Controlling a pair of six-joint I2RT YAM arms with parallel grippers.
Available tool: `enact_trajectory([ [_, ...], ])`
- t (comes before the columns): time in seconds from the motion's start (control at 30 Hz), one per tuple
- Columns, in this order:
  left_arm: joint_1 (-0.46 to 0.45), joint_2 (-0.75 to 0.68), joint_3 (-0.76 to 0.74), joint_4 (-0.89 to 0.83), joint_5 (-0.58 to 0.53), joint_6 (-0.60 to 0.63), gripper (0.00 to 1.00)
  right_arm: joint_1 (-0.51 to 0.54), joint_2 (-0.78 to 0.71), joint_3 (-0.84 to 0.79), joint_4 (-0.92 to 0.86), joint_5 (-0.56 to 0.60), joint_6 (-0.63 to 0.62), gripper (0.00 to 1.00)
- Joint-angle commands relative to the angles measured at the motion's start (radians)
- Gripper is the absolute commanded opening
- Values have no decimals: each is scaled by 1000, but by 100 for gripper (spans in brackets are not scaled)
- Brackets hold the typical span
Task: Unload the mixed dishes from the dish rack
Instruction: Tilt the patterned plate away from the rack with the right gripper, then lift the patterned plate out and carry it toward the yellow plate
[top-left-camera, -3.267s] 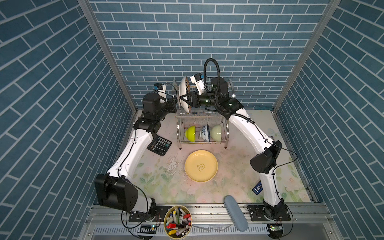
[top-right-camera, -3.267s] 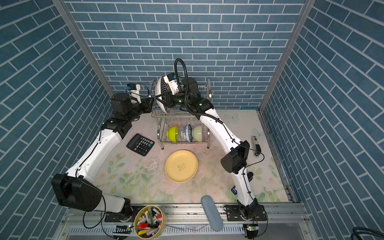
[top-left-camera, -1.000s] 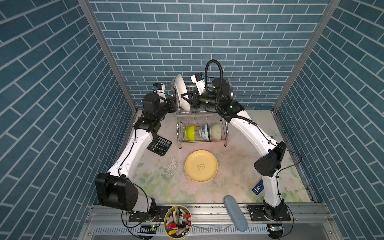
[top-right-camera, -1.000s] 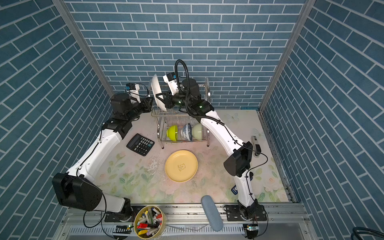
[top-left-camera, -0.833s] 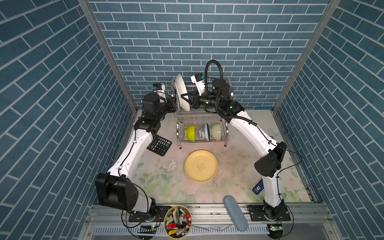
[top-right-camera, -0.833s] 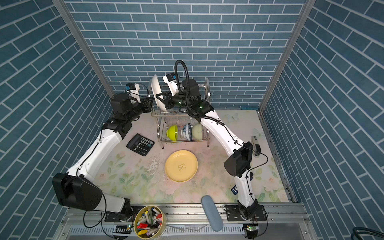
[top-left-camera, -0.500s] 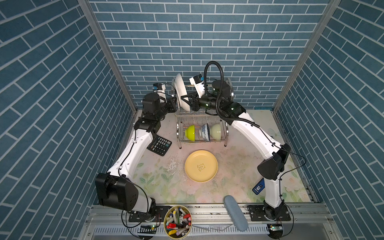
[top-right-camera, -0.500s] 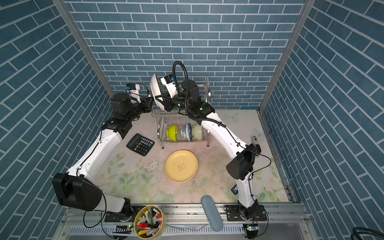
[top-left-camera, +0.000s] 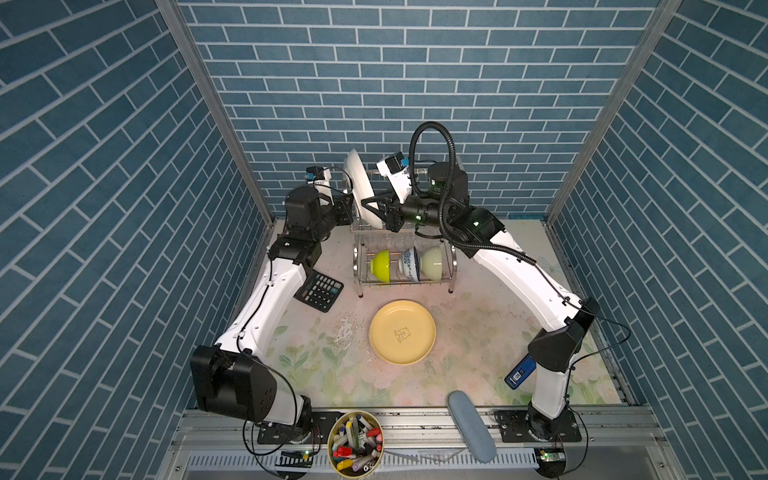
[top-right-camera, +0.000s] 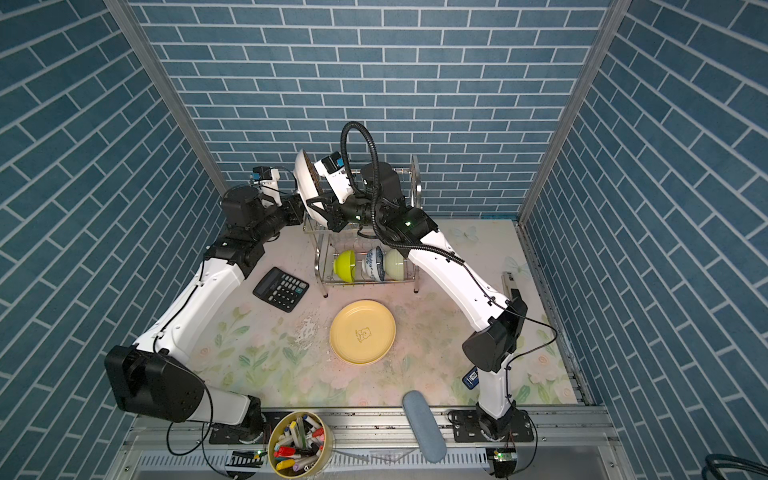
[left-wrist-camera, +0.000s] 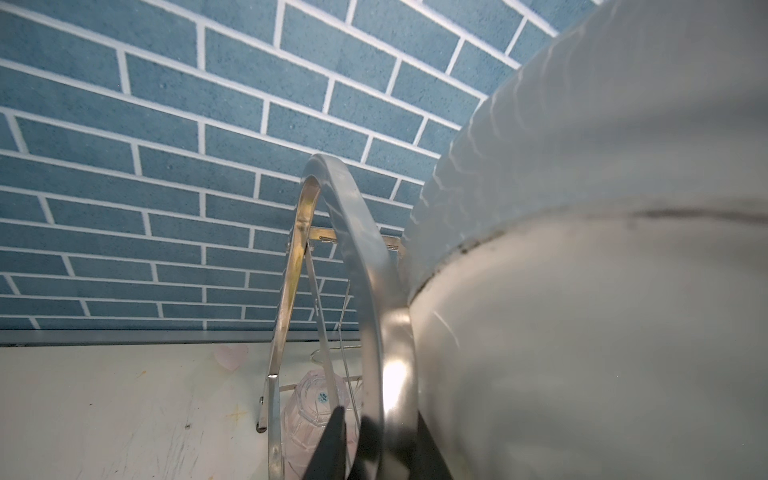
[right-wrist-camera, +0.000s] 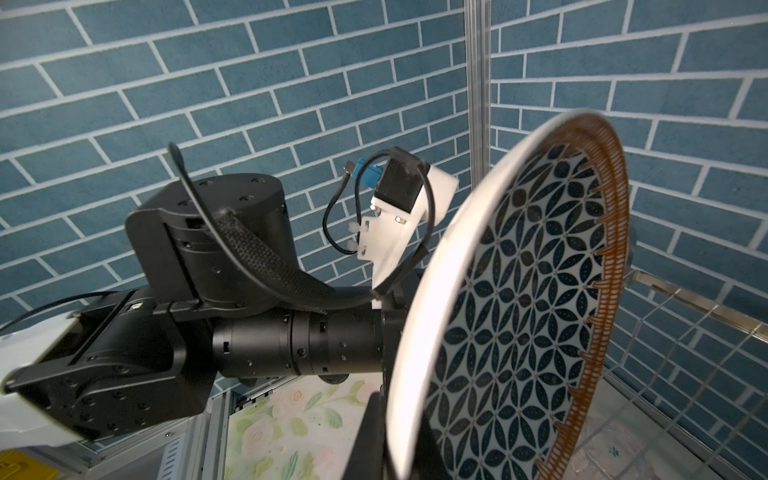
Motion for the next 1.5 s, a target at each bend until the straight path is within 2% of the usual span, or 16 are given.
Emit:
enact_trajectory([
  [0.0, 3, 12, -18, -4, 7, -96, 22, 7, -80, -30, 6, 36, -97, 0],
  [0.33, 3, 9, -12, -8, 7, -98, 24, 29, -159, -115, -9, 172, -223, 0],
  [1.0, 3, -6, 2, -5, 13, -108, 24, 62, -231, -106, -62, 205, -295, 0],
  [1.2, 3, -9, 3, -3, 11, -108, 24, 105, -269, -113, -89, 235, -336, 0],
  [1.37, 3, -10, 9, 5, 18, -117, 32, 159, -320, -153, -105, 271, -367, 0],
  [1.47, 4, -13, 14, 4, 24, -123, 48, 193, -363, -199, -102, 302, -381, 0],
])
